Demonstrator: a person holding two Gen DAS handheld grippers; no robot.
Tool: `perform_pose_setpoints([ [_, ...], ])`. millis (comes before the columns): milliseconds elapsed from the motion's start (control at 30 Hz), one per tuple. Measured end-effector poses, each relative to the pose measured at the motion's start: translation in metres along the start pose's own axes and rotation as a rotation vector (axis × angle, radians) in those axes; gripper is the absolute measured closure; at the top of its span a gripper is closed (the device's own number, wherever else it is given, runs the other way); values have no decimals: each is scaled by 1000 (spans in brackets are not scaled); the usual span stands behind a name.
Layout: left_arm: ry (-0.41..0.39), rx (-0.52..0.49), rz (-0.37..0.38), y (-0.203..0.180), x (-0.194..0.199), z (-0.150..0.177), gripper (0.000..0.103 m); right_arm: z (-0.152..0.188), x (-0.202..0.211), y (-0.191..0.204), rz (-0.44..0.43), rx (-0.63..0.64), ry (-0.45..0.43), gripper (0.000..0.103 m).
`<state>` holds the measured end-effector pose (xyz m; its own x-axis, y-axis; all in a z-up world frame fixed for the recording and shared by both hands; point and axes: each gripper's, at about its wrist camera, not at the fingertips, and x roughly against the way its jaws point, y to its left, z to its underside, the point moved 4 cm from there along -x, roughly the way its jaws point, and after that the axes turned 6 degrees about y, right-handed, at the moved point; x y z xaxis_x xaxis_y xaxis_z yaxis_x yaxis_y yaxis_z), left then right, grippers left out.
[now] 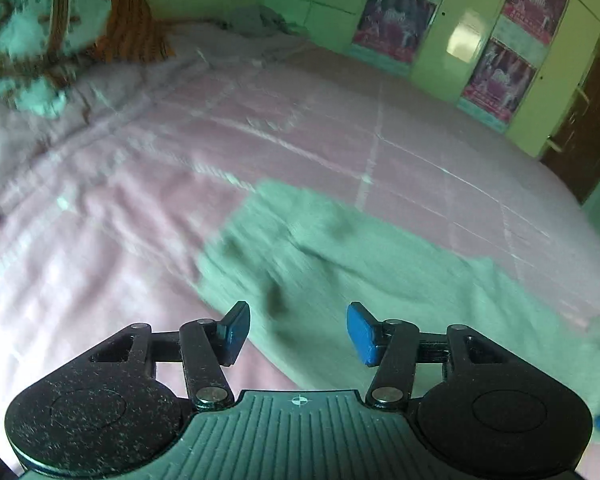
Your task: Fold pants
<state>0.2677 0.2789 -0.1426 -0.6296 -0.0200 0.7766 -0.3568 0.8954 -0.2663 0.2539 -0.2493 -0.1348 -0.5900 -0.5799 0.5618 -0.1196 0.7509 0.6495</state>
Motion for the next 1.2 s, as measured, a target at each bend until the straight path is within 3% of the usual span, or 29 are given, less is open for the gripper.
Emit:
perform_pose_setpoints([
  [67,29,32,17,-4,-11,13,50,-6,5,-27,18,-96,-10,43],
  [100,42,61,10,-4,-21,18,50,-8,4,-40,11,-155,-7,51],
  [200,111,201,35,7,-55,36,50,-14,-4,-67,-63,-297,-22,64],
  [300,61,220,42,8,-63,46,46,-22,-16,-76,-108,-340,-20,67],
  [433,82,178,38,3,-63,46,46,-28,-32,-73,-141,-341,2,68],
  [467,91,177,46,3,-65,43,46,-28,-30,-72,-141,-333,5,75],
  [500,101,167,54,4,-64,42,46,-30,-28,-69,-130,-316,-5,99],
  [700,108,142,71,6,-64,40,46,-19,33,-43,-83,-163,-105,98],
  [767,109,130,64,5,-64,40,46,-7,36,-46,-20,-138,-78,101],
  [833,112,126,69,5,-64,39,46,-1,20,-62,75,-138,5,103],
  [867,113,128,75,6,-63,39,46,1,16,-73,57,-168,25,103],
  [900,113,126,82,7,-62,39,46,-2,18,-76,25,-199,17,99],
  [933,113,125,88,8,-62,39,46,-7,24,-77,11,-205,-12,82],
  [1000,111,130,97,10,-63,40,46,-21,41,-79,25,-187,-99,62],
  [1067,109,130,96,9,-63,40,46,-36,51,-94,36,-236,-149,62],
  [1200,114,124,97,9,-64,40,45,-68,40,-118,92,-277,-172,70],
])
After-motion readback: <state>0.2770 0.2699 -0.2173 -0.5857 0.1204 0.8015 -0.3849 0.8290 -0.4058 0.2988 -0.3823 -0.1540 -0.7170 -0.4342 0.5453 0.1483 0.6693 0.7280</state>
